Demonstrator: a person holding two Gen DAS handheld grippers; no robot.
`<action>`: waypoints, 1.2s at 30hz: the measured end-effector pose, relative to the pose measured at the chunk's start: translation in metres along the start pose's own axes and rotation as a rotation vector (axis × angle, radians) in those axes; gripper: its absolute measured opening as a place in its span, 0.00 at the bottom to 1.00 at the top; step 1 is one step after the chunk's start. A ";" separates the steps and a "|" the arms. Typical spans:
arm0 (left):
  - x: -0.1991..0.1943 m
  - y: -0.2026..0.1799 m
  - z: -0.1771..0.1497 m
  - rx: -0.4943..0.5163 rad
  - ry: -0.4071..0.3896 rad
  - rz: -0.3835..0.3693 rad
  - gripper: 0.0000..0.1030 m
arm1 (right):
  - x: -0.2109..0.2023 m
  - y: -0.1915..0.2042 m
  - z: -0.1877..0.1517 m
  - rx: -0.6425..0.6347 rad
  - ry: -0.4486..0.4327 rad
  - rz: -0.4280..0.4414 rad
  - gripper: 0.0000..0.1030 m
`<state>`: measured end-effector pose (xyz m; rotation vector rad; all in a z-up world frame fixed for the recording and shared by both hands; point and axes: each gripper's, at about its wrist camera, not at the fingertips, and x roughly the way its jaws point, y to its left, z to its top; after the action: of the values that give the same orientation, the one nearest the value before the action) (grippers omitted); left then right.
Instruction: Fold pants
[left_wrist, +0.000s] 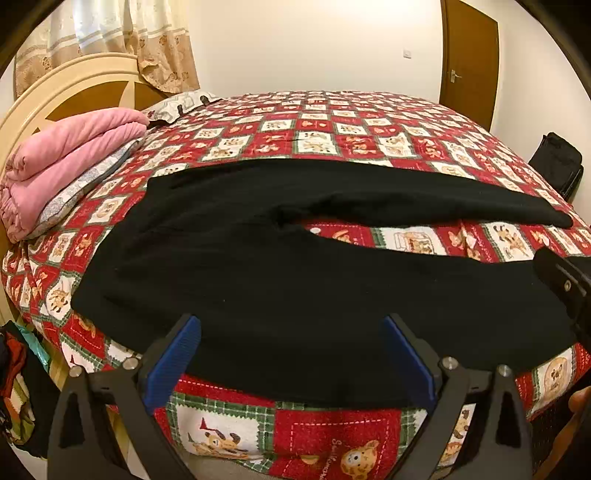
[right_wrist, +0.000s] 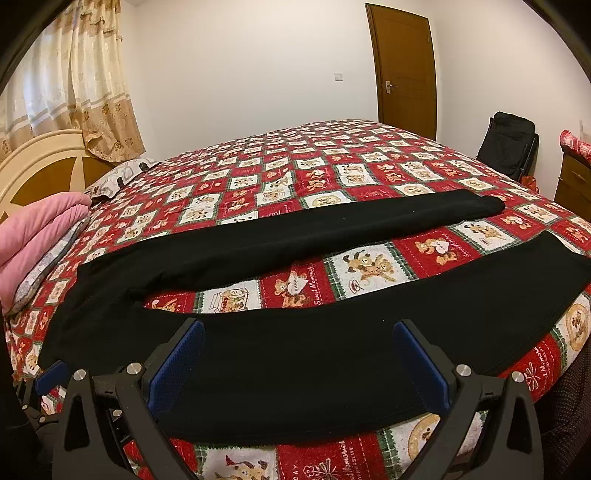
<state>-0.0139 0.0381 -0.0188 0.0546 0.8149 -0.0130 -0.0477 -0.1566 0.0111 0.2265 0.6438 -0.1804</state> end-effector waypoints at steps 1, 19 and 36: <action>0.000 0.000 0.000 0.000 -0.001 -0.001 0.97 | 0.000 0.000 0.000 0.000 0.000 0.001 0.99; 0.001 -0.002 -0.001 0.002 0.012 0.006 0.97 | 0.002 0.003 -0.003 -0.001 0.009 0.006 0.99; 0.002 -0.003 -0.003 0.006 0.019 0.006 0.97 | 0.003 0.004 -0.004 0.002 0.013 0.008 0.99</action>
<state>-0.0145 0.0349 -0.0227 0.0630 0.8339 -0.0089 -0.0471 -0.1518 0.0067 0.2321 0.6557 -0.1719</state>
